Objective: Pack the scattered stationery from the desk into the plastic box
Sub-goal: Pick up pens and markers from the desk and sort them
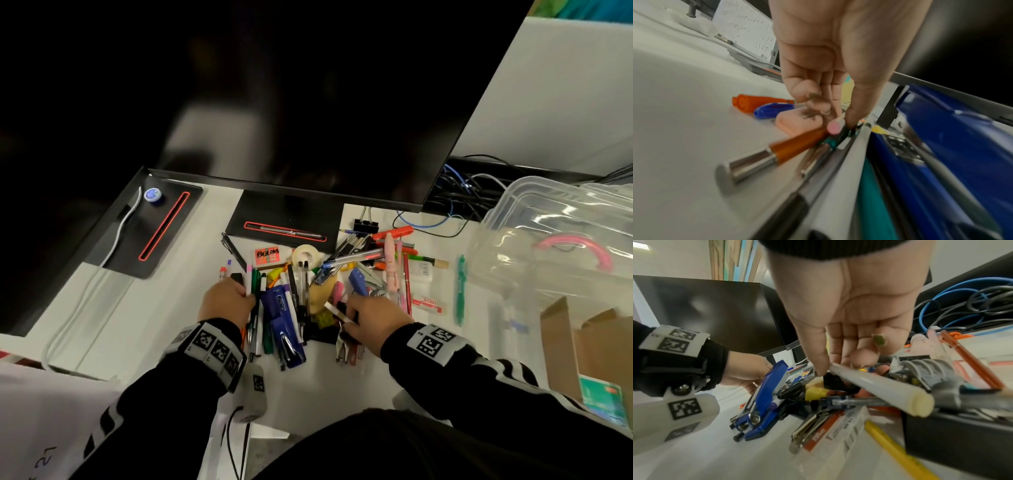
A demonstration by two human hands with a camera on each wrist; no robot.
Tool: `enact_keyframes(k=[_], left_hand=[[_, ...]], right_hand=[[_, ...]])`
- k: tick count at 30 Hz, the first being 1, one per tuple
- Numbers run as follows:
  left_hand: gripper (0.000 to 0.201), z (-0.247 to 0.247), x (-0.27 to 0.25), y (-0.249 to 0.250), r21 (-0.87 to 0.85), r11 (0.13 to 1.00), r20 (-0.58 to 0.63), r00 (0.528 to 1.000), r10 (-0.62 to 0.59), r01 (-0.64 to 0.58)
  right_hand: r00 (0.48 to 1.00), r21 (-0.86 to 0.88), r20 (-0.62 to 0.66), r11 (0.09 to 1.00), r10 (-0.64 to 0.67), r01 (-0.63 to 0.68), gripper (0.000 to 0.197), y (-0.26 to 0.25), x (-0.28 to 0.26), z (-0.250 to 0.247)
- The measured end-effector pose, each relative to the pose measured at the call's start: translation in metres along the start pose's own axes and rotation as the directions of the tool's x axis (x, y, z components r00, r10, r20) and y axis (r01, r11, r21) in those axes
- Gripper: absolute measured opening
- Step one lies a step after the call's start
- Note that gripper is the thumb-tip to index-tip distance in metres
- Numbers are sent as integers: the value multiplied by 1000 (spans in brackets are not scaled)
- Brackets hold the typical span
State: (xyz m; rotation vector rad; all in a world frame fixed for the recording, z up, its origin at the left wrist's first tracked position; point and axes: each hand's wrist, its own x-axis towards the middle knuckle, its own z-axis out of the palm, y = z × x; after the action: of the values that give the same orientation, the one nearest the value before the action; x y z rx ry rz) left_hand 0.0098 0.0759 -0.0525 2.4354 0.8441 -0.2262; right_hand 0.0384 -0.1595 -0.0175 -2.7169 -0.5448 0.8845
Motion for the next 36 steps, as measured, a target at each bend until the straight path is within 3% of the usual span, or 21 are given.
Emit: enact_keyframes(k=[4,8,11,13,15,18,21,27,31,36], left_hand=[[10,-6,-4,2,-29,999,-2,1000,-28,28],[9,-20,-14,10,-127,991,-113,993,22,-36],[6,-29,-31,31,-316,934,-154,980,122,-166],[8,-29,-44,47,-375,894,-77,970,233,-244],[8,-23,-52,57,-399,866,10,943,333,-302],[11,-11,-60,60,-439,840,93,914,394,-317],[12,-3,-67,62,-475,819,155,885,440,-324],[8,3,-70,58,-498,807,130,893,432,-318],[10,4,-70,53,-461,818,125,887,444,-344],[8,-4,-68,39,-368,847,140,878,458,-383]], right_hand=[[998,90,-3,994,57,-56,9,8,0,2],[994,378,-101,926,45,-4,10,13,-4,-5],[992,718,-106,696,65,31,10,12,-3,-11],[995,858,-73,512,69,27,9,10,0,-14],[996,919,-52,393,72,19,8,6,0,-17],[991,912,-106,404,79,66,11,2,2,-18],[991,932,-108,355,76,74,12,0,4,-16],[992,958,-83,281,98,53,7,-8,7,-10],[994,973,23,224,111,-48,7,-18,11,-11],[989,961,116,240,92,-135,9,-29,14,-14]])
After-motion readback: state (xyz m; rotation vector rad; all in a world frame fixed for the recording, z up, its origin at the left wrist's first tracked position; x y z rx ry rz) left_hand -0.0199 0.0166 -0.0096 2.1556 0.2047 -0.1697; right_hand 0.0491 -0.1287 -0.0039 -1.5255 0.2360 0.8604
